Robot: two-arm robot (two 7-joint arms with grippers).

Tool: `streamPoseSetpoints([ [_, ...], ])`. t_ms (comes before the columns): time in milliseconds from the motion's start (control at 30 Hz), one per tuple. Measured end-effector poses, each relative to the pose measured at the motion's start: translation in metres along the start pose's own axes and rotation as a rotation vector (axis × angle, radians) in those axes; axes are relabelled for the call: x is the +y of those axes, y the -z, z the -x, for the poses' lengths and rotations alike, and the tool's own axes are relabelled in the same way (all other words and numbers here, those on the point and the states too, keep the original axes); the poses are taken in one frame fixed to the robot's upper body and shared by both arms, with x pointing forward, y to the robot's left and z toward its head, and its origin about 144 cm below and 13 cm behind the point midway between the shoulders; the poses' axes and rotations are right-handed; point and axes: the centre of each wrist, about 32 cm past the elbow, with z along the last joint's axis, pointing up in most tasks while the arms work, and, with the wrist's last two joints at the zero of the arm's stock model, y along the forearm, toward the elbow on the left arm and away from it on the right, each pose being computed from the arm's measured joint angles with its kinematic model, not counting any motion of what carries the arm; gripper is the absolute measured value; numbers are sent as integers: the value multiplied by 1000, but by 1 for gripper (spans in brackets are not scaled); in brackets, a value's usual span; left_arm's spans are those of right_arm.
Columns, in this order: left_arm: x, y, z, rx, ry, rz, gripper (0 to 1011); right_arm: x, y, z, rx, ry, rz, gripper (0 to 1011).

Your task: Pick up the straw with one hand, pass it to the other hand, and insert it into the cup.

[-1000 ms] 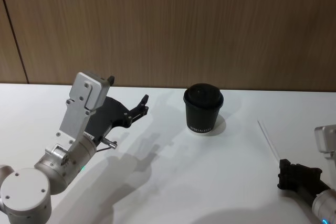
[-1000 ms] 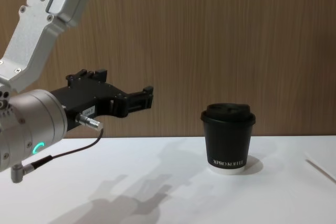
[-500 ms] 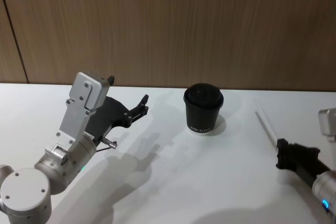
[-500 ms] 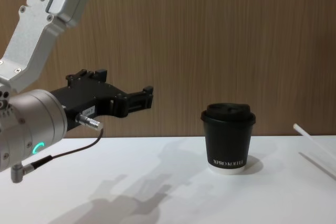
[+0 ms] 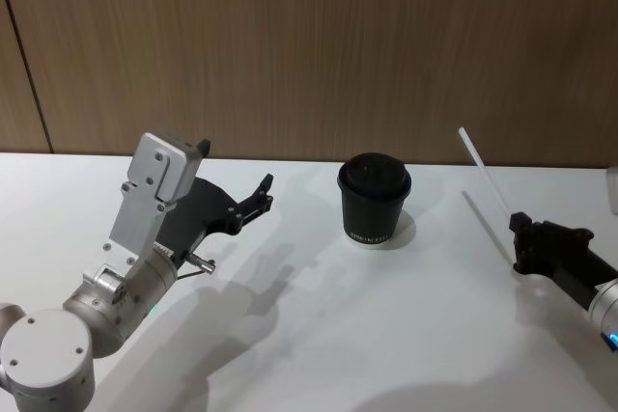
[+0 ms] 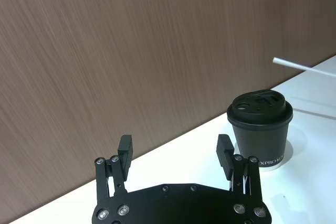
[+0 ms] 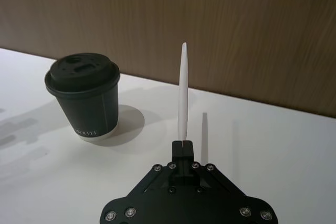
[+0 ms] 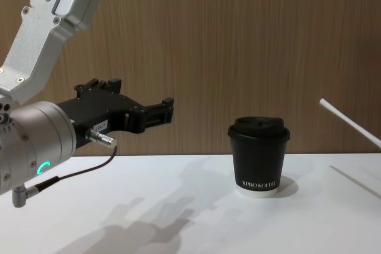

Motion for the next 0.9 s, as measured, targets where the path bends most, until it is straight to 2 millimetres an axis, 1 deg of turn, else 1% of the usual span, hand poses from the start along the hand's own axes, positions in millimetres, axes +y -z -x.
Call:
streamPoseSetpoints([
  [467, 0, 0, 0, 0, 0, 0, 1003, 1, -14, -19, -102, -106, -87, 0],
  [900, 0, 0, 0, 0, 0, 0, 1003, 5, -25, -31, -167, -270, -174, 0],
])
